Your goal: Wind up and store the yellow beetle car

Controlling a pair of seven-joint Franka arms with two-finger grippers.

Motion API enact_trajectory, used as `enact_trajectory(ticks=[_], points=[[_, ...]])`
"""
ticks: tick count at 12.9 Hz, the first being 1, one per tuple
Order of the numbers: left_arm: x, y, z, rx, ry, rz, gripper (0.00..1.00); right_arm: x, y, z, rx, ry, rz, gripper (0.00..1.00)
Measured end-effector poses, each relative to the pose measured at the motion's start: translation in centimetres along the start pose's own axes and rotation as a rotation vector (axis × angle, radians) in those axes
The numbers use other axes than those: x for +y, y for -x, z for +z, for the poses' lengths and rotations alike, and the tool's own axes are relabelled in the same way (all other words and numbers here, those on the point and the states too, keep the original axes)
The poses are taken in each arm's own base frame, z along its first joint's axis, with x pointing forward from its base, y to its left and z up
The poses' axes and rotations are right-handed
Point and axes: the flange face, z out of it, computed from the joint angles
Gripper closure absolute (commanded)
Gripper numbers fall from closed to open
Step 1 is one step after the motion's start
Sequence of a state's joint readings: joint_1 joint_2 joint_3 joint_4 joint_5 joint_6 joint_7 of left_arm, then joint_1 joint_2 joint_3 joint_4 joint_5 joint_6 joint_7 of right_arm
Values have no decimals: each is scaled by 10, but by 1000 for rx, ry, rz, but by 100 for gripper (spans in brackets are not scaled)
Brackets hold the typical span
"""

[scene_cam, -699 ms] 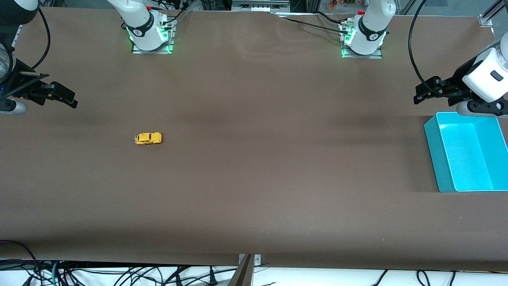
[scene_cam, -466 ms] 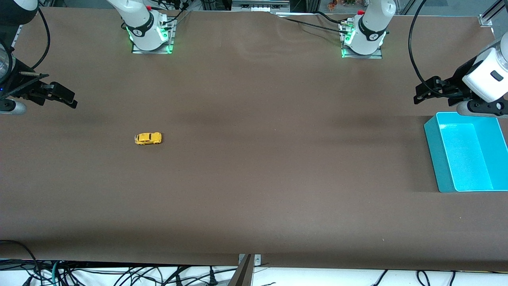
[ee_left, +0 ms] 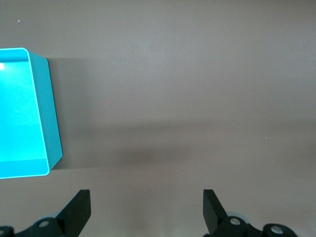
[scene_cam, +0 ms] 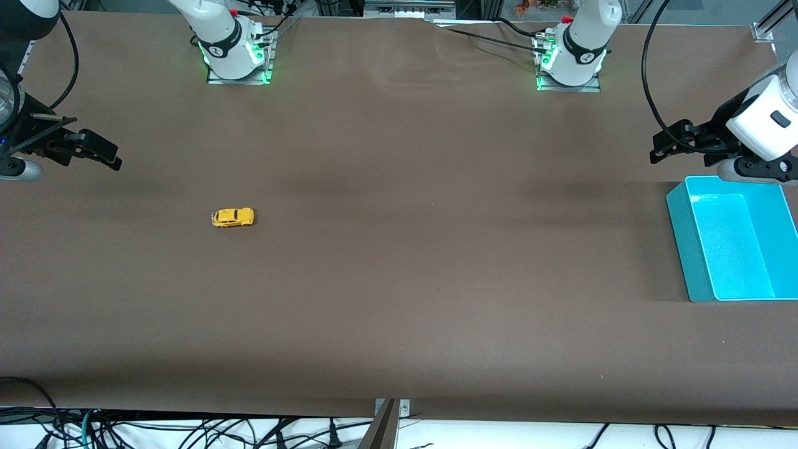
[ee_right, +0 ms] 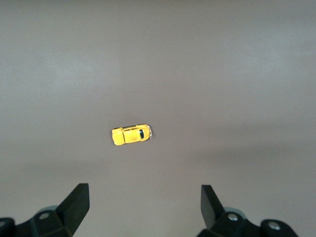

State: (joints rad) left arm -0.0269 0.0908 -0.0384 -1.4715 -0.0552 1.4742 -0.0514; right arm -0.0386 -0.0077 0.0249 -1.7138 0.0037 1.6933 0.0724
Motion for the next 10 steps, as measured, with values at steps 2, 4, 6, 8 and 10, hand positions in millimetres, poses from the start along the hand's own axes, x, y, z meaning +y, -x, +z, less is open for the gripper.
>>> enact_trajectory(ticks=[2,4,6,8,10], points=[[0,0,0,0,0,0,0,0,0,2,-12,1,-1,0],[0,0,0,0,0,0,0,-1,-1,5,-19,1,-3,0],[-1,0,0,0,0,-1,0,-1,-3,11,-29,1,-3,0],[-1,0,0,0,0,-2,0,-1,-4,14,-34,2,-3,0],[-1,0,0,0,0,-2,0,-1,-4,14,-34,2,-3,0]])
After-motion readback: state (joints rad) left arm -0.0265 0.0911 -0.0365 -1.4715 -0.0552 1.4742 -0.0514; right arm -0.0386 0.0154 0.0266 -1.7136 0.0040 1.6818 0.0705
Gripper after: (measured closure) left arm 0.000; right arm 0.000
